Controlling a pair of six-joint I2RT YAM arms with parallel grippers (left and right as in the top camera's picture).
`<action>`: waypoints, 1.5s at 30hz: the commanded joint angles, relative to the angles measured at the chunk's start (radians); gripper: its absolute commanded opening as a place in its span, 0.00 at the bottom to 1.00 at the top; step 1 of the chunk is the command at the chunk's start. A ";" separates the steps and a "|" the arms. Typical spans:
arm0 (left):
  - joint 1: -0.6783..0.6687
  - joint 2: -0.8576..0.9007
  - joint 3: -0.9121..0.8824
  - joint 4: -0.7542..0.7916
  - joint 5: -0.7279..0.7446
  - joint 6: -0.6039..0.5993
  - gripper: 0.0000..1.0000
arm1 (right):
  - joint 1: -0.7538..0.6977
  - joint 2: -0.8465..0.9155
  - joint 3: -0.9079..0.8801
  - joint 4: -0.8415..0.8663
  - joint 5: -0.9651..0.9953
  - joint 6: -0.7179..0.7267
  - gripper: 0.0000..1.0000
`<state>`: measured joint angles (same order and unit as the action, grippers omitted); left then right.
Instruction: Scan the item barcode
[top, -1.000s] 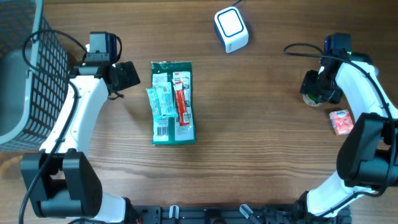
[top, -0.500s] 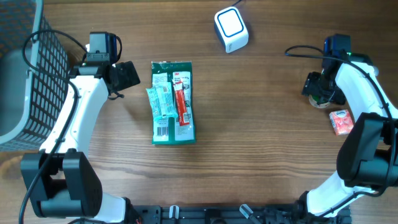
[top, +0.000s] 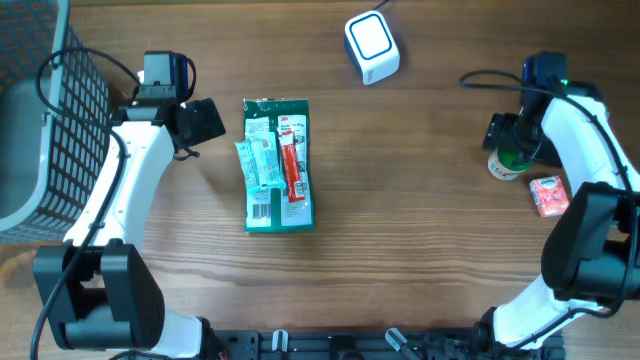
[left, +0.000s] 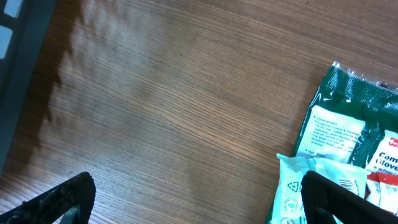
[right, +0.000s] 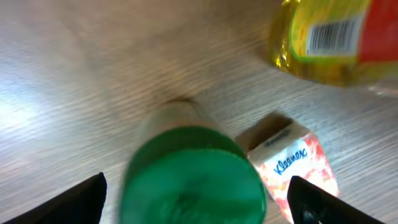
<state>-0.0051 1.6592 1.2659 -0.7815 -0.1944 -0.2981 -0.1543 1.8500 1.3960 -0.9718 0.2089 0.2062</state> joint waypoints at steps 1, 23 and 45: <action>0.003 0.008 -0.005 0.000 -0.009 -0.002 1.00 | 0.011 -0.029 0.162 -0.032 -0.206 -0.072 0.93; 0.003 0.008 -0.005 0.000 -0.009 -0.002 1.00 | 0.128 -0.038 -0.146 0.256 -0.033 0.242 0.09; 0.003 0.008 -0.005 0.000 -0.009 -0.002 1.00 | 0.128 -0.038 -0.146 0.043 0.080 0.063 0.28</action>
<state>-0.0051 1.6592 1.2659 -0.7815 -0.1944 -0.2981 -0.0231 1.8191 1.2541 -0.9318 0.3820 0.2852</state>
